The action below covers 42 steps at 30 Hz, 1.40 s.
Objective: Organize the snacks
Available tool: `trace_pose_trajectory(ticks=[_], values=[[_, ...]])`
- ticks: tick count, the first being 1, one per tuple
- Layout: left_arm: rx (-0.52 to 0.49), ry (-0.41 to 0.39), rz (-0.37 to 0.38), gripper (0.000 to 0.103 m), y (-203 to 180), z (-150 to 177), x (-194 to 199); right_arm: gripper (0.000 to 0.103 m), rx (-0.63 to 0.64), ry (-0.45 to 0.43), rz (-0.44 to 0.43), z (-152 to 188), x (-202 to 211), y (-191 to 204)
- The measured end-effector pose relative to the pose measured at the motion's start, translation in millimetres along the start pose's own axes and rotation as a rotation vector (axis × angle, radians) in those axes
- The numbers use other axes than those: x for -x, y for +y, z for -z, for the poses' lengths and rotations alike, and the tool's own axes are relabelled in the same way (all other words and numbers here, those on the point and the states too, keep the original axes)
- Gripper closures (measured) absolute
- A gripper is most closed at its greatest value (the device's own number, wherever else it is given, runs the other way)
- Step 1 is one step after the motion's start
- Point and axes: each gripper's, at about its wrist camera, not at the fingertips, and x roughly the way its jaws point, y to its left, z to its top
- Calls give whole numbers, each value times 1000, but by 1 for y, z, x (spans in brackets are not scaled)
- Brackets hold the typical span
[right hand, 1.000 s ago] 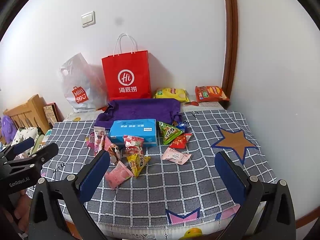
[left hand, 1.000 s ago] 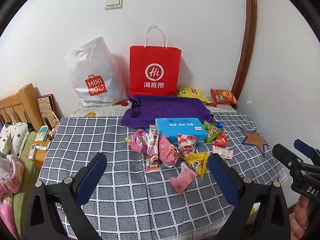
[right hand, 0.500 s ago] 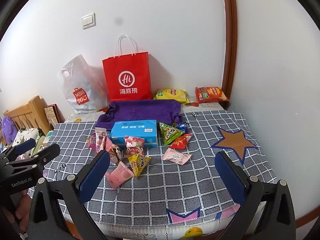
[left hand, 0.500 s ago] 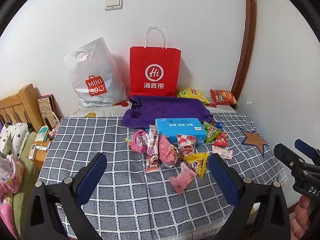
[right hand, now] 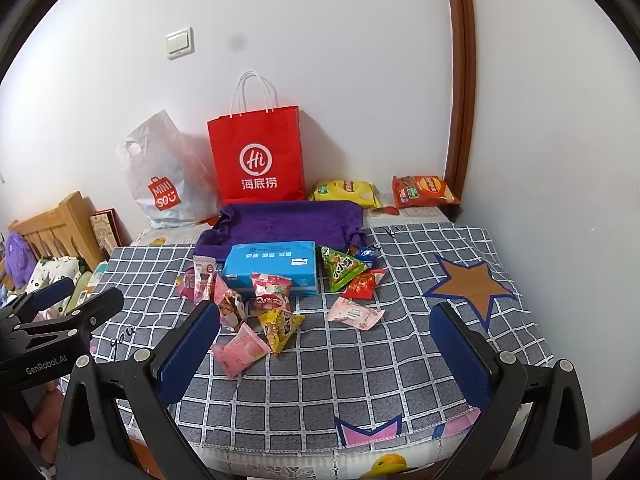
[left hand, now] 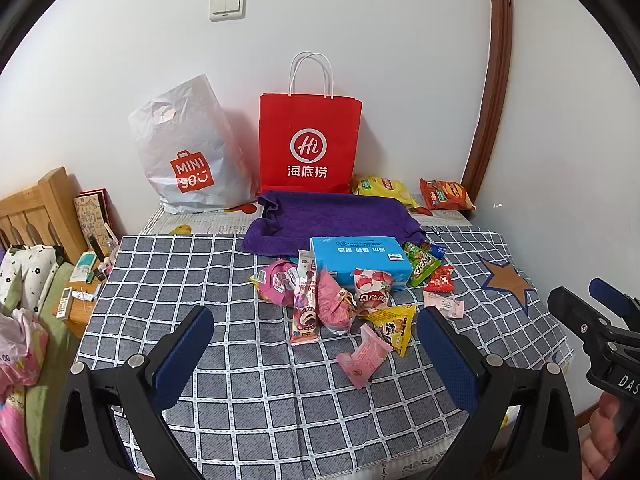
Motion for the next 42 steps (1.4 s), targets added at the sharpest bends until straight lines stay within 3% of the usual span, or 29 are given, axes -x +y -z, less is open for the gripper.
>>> trace_pose_trajectory(ticks=[42], values=[[0, -11, 0, 1, 5, -1, 0, 0, 14, -5, -45, 0, -11, 3]])
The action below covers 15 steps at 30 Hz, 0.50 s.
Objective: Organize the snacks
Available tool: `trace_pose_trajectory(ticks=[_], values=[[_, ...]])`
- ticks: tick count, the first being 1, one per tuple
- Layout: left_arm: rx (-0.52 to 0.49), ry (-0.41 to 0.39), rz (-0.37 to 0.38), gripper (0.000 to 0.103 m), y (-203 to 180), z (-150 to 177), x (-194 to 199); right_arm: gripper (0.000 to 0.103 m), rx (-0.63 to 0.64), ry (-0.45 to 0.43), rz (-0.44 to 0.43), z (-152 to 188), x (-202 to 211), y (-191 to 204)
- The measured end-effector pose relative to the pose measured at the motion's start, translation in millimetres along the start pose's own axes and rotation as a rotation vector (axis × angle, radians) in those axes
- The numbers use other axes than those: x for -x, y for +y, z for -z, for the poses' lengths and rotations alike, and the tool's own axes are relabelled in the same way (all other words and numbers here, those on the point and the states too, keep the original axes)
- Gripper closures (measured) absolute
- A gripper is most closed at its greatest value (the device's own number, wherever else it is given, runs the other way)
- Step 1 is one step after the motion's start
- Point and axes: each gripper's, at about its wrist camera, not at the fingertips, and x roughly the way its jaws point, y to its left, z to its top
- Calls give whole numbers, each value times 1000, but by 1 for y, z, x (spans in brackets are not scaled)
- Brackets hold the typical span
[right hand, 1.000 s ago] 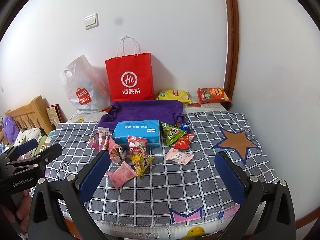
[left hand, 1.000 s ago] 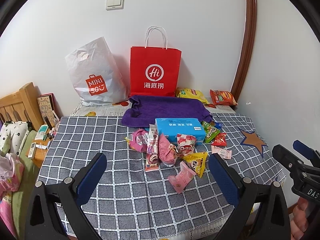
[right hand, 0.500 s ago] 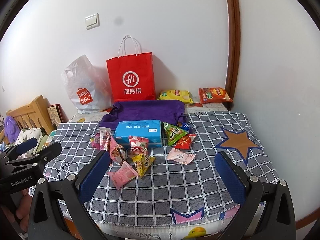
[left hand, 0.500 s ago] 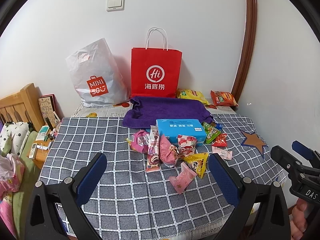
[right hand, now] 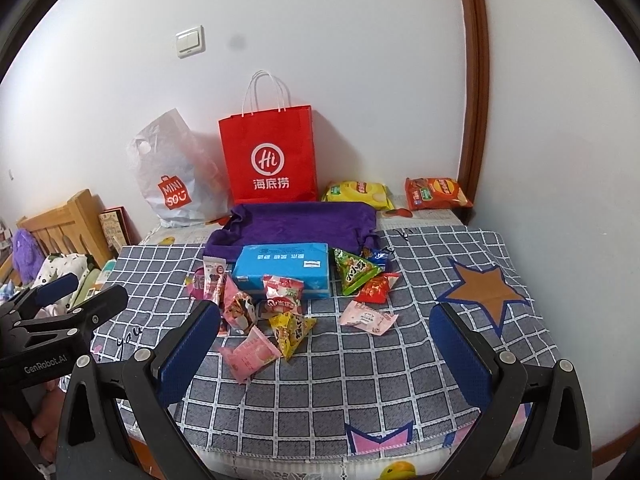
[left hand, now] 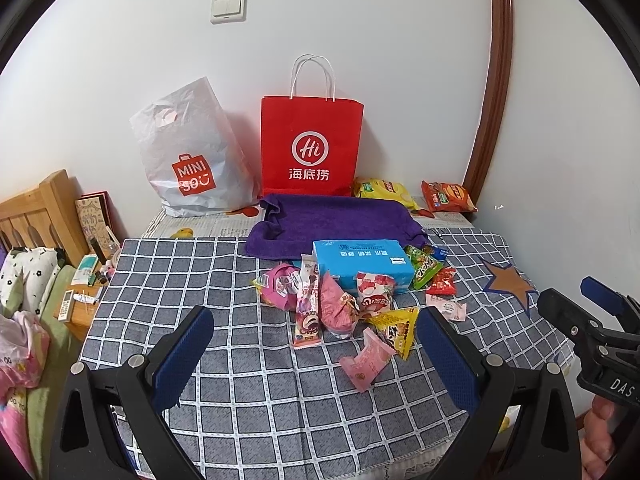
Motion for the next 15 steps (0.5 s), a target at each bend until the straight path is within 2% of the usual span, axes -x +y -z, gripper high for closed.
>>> trace_pose_trajectory(ticks=[9, 15], values=[[14, 14, -6, 1, 8, -4, -28, 0, -30, -16, -23, -6, -27, -19], [20, 51, -55, 1, 18, -3, -63, 0, -20, 6, -3, -2, -62, -35]])
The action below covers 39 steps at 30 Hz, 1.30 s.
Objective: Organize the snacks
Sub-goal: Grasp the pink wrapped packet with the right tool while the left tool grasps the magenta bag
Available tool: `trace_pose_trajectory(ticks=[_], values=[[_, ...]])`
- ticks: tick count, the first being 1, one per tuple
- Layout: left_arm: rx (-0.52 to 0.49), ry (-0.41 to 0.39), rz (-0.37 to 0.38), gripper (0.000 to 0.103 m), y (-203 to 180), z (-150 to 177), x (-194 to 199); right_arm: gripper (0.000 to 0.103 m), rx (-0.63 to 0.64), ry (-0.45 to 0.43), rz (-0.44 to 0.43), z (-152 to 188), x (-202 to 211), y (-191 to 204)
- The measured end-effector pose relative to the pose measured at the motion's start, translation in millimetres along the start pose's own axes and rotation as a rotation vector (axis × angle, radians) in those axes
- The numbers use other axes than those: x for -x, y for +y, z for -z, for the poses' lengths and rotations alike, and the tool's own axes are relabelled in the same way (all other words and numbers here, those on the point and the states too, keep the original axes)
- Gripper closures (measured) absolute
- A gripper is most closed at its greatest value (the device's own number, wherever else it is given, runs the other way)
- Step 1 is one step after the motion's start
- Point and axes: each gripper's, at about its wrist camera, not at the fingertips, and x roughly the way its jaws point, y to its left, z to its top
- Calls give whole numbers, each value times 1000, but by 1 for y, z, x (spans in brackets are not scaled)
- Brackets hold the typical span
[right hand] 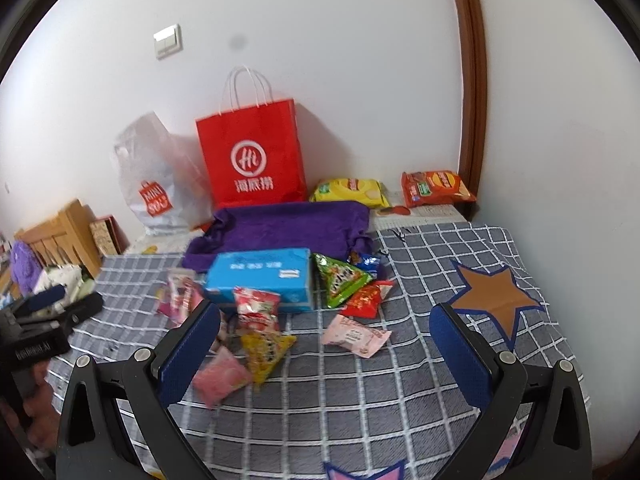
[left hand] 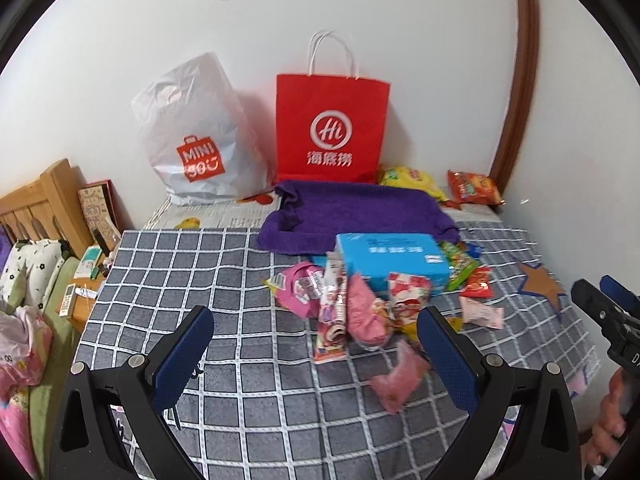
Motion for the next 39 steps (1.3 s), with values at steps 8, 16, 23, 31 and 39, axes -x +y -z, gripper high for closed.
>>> trace_pose_trajectory(ticks=[8, 16, 23, 31, 39], values=[[60, 73, -13, 6, 20, 0, -50, 0, 32, 136, 23, 6, -64, -23], [81, 168, -21, 6, 35, -5, -93, 4, 60, 201, 8, 16, -118, -33], [110, 183, 4, 6, 45, -8, -115, 13, 106, 235, -13, 25, -161, -28], [119, 199, 22, 6, 48, -9, -130, 32, 114, 325, -56, 38, -193, -25], [113, 201, 34, 6, 52, -8, -130, 36, 105, 375, -168, 47, -181, -21]])
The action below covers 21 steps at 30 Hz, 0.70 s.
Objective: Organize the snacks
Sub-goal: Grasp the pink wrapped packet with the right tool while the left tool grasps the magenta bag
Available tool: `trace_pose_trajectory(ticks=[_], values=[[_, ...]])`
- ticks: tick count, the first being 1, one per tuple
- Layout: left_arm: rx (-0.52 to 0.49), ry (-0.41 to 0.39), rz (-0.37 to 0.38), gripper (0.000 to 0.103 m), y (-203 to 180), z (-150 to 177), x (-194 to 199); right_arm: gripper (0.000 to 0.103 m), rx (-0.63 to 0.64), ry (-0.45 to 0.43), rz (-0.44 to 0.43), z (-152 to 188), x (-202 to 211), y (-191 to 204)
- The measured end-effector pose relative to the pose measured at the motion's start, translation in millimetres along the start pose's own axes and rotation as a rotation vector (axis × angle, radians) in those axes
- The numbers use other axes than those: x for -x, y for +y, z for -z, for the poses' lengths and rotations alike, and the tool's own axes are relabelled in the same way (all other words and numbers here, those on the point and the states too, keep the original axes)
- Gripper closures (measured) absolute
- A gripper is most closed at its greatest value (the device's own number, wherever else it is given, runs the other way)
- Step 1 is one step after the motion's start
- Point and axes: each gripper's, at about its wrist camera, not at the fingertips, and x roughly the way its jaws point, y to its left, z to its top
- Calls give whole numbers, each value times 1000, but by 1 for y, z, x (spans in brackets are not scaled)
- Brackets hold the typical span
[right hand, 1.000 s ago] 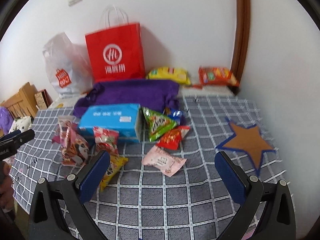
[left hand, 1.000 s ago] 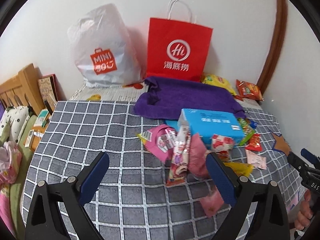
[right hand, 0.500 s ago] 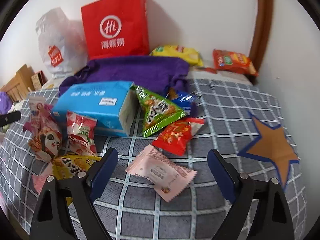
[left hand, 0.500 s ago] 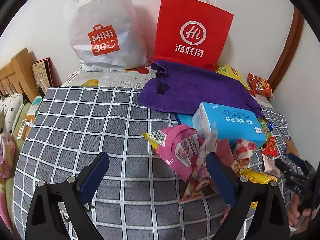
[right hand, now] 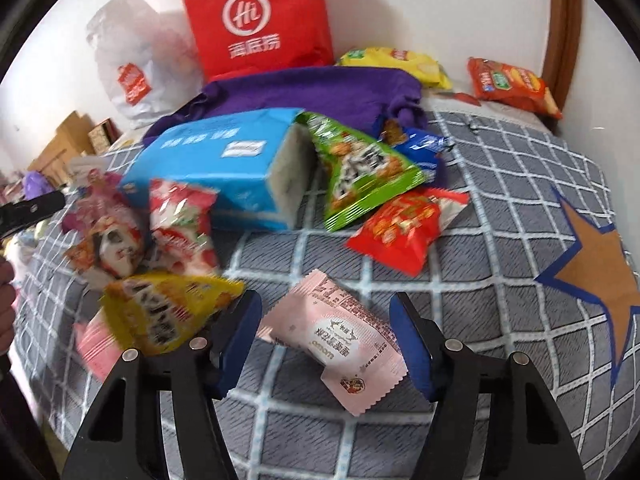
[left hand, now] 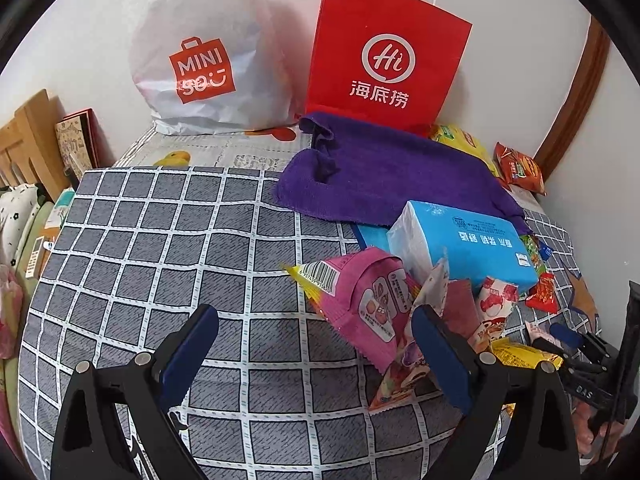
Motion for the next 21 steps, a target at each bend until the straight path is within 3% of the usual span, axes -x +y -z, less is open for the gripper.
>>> trace_pose_trajectory(ticks=[8, 18, 21], values=[[3, 2, 8, 6, 3, 3, 4, 36, 124, 50, 27, 15, 6, 25], [7, -9, 16, 6, 9, 6, 12, 37, -74, 58, 72, 1, -13, 4], [14, -16, 31, 6, 14, 5, 15, 46, -64, 51, 93, 1, -14, 8]])
